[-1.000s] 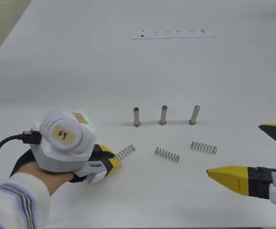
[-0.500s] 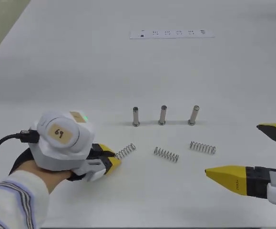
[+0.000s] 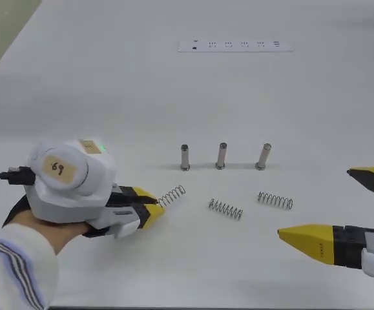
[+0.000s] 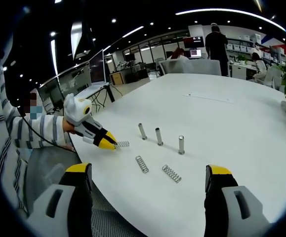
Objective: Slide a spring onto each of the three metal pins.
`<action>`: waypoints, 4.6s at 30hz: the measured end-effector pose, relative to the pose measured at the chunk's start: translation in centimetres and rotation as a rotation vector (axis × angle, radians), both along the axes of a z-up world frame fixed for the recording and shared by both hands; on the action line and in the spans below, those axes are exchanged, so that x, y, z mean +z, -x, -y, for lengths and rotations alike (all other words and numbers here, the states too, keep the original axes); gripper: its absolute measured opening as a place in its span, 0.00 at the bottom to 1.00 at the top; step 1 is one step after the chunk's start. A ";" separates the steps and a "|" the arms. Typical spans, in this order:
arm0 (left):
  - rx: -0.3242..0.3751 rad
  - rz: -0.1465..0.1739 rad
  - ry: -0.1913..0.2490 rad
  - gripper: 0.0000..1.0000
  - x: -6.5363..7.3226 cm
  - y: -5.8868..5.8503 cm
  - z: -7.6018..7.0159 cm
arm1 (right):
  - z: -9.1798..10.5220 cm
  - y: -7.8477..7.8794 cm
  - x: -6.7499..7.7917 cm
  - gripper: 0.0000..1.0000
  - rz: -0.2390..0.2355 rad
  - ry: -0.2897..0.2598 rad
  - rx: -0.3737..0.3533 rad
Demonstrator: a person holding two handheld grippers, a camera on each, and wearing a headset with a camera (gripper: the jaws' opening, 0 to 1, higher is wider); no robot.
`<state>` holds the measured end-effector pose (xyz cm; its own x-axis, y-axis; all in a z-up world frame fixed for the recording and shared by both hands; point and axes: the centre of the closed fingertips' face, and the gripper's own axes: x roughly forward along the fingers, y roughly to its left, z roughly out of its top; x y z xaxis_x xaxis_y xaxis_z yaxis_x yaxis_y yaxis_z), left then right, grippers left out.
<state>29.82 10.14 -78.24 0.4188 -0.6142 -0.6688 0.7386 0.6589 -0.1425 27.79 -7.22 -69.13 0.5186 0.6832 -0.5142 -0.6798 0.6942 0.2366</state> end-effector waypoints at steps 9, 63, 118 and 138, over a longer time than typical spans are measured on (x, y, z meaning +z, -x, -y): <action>-0.037 0.024 0.069 0.02 2.9 0.5 0.6 | -0.2 -0.1 -0.2 0.94 -0.007 0.019 0.036; -0.487 0.063 0.132 0.03 8.7 5.4 4.2 | -7.7 2.4 1.1 0.44 0.046 -0.045 0.577; -0.539 0.064 0.198 0.03 9.2 6.7 5.7 | -10.5 4.8 1.1 0.08 0.052 0.004 0.839; -0.530 0.119 0.256 0.02 9.3 6.0 7.5 | -10.4 4.1 3.3 0.08 0.085 0.075 0.860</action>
<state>23.77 2.64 -68.98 0.0743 -0.8953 -0.4393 0.9778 0.1519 -0.1442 23.69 3.22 -65.80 -0.1239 0.8218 -0.5562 -0.9891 -0.0571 0.1358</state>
